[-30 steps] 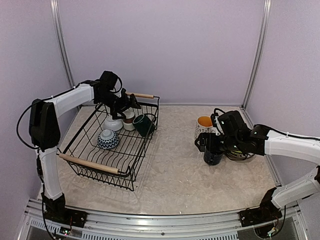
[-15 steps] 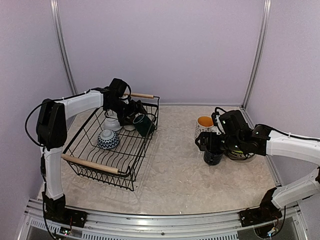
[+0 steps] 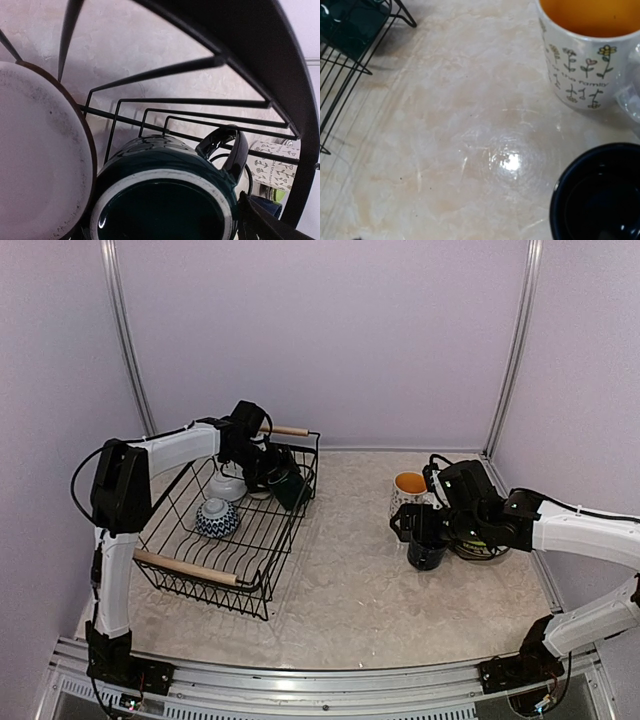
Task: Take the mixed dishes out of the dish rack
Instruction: Grab the cup from the dish rack.
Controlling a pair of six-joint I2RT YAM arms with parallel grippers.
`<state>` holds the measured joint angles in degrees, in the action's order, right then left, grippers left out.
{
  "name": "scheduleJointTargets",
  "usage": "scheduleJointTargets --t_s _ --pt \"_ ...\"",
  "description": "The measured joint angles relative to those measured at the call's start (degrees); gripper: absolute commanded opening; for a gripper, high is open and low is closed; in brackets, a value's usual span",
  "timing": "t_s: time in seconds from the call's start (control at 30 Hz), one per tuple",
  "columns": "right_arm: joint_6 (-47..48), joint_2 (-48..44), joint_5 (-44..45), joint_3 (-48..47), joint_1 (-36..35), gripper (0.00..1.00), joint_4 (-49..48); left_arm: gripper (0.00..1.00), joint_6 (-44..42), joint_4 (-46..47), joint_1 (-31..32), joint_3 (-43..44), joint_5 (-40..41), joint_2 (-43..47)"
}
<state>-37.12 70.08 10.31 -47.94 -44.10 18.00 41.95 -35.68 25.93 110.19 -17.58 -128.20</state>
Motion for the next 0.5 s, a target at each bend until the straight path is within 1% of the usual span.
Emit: scheduleJointTargets --t_s 0.1,0.17,0.33,0.5 --pt "-0.02 0.0 0.0 0.0 0.0 1.0 0.0 0.68 -0.7 0.04 -0.13 0.26 -0.17 -0.26" --pt "-0.02 -0.02 0.0 0.0 -0.02 1.0 0.0 0.62 -1.09 0.0 -0.22 0.33 -0.44 -0.26" --pt "-0.04 -0.02 0.0 0.0 -0.02 1.0 0.0 0.51 -1.57 0.13 -0.22 0.04 -0.31 -0.11" --pt "-0.04 0.07 -0.15 -0.24 -0.02 1.0 -0.04 0.46 -3.1 -0.2 0.55 -2.67 1.46 2.29"
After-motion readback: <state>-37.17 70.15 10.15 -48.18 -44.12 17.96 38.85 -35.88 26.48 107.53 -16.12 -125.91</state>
